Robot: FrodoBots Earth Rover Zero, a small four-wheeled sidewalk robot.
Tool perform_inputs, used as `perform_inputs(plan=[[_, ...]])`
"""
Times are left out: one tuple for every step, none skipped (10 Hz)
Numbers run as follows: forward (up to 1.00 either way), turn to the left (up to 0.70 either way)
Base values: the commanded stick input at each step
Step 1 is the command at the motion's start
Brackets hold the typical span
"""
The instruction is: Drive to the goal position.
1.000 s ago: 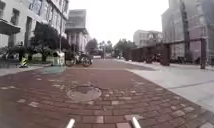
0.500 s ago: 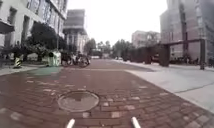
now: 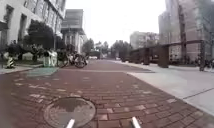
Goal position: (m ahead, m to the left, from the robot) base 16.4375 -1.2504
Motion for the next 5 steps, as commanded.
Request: perform_inputs(plan=[[0.7, -0.14], [0.7, -0.14], [0.7, -0.14], [0.7, -0.14], [0.7, -0.14]])
